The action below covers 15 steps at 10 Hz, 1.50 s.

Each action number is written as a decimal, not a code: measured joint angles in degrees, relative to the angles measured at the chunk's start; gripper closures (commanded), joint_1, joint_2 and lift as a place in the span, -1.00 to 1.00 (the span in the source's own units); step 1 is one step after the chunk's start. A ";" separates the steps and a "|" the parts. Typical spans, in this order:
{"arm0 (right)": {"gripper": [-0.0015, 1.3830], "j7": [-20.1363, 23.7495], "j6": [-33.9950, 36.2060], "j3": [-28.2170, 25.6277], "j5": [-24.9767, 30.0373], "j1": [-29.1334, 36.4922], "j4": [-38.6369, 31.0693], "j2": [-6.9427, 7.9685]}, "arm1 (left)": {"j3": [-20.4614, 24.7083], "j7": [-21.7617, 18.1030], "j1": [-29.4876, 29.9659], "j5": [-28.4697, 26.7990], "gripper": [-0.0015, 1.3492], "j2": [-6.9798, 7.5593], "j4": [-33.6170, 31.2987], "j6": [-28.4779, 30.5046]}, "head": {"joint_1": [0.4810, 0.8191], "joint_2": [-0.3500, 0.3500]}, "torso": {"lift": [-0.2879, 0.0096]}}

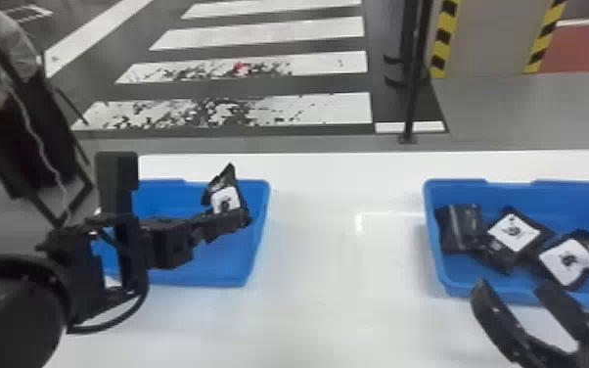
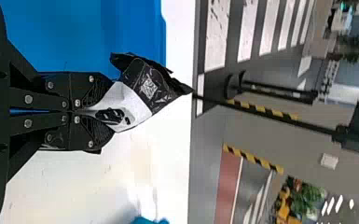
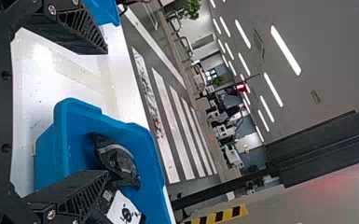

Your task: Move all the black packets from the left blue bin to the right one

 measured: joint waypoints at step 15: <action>-0.20 4.36 2.04 7.82 -7.73 -12.42 5.54 -2.10 | -25.49 -7.10 -1.28 8.02 0.80 -0.89 -1.36 -3.60 | 0.27 -0.42 | -0.31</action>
